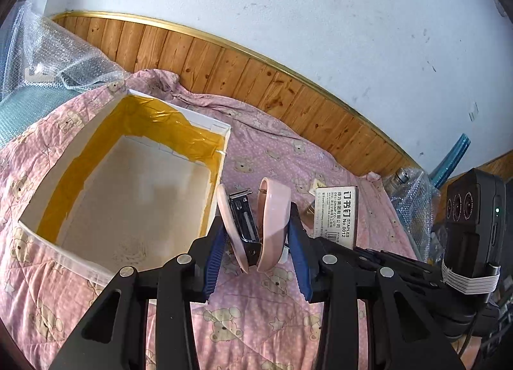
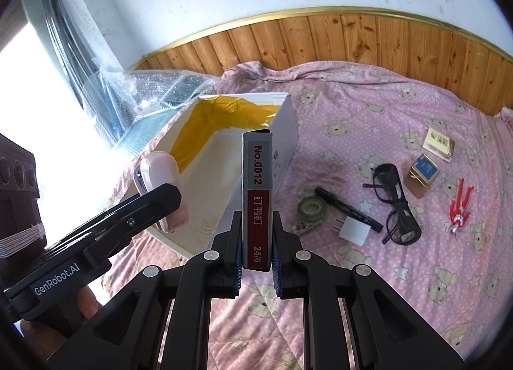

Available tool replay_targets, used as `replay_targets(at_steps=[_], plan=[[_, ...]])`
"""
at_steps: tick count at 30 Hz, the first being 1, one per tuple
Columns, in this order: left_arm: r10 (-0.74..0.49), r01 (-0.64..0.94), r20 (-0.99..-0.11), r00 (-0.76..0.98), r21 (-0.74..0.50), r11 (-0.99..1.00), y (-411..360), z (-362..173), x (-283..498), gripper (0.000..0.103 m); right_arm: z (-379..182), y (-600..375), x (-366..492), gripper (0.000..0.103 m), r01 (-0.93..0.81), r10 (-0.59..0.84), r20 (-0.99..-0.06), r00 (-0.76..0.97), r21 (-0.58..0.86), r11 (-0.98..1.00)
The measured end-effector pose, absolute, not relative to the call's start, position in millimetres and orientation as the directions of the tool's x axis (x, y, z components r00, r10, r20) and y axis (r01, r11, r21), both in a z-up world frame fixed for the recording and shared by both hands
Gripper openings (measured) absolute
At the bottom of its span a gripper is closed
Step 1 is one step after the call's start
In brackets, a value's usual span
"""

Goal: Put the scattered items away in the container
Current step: 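Carry the stapler and staples box over the open cardboard box, then open both tools to drop the stapler and staples box inside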

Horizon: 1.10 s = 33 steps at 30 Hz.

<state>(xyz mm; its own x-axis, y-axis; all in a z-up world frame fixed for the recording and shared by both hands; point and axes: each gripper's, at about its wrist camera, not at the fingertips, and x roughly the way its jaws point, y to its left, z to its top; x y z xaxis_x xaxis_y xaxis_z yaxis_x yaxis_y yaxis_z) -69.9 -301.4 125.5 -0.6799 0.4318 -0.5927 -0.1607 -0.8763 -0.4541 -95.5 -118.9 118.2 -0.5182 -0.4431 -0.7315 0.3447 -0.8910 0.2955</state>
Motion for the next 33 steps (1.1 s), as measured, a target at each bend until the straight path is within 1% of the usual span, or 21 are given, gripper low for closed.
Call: replay_targets(at_steps=[10,15,23,33], plan=[[0.395,-0.109,-0.571,-0.720,-0.469,-0.877,-357.5,137.7,-85.7,0.041,134.9,-177.8,-115.0,0.015,0.438,-0.492,-0.715,-0.496,0.284,-0.853],[0.368,-0.081,-0.577,-0.729,-0.461,-0.884,-381.5,136.8,-95.7,0.041,136.6,-203.1,-125.5,0.015,0.473,-0.507,-0.716,-0.481,0.275,-0.837],[0.347,-0.044,-0.609,-0.713,-0.455,-0.890,-396.5,117.9,-114.6,0.041,123.7,-225.0,-139.2,0.016,0.493,-0.510,-0.736,-0.446,0.274,-0.826],[0.300,-0.012,-0.684,-0.666,-0.391,-0.920,-398.7,90.2,-140.8,0.041,97.6,-244.1,-157.2,0.016,0.493,-0.502,-0.768,-0.397,0.283,-0.822]])
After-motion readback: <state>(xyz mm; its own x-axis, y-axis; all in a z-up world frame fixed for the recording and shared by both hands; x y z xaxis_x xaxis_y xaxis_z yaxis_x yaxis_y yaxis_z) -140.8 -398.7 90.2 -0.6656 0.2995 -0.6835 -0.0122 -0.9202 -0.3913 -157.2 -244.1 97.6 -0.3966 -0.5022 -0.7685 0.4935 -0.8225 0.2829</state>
